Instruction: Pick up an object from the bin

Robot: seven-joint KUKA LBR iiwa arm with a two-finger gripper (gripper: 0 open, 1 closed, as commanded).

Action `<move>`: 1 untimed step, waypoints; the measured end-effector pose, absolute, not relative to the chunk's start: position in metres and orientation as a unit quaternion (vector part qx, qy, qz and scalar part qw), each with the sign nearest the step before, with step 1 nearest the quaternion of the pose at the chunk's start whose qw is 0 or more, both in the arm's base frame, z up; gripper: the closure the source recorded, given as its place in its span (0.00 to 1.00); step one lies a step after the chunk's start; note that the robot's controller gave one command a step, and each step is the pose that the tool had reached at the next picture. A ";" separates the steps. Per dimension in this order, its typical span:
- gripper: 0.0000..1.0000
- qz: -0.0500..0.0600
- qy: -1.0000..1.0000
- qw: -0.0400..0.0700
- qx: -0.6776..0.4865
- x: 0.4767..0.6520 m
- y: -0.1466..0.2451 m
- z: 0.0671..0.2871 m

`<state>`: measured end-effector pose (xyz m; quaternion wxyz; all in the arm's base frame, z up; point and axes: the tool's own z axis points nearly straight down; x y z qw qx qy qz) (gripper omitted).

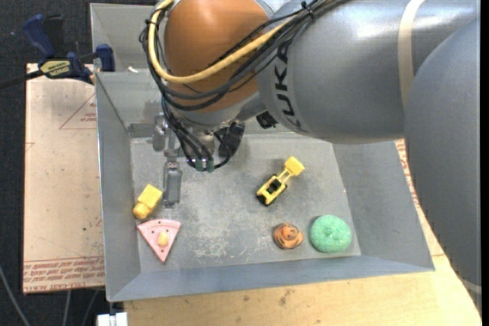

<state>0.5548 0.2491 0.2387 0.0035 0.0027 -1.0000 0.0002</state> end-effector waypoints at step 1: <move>0.00 -0.001 -1.000 0.000 0.000 0.557 0.248 0.244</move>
Offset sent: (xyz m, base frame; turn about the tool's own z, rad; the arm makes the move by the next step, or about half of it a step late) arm -0.0327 0.0016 -0.1077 -0.2069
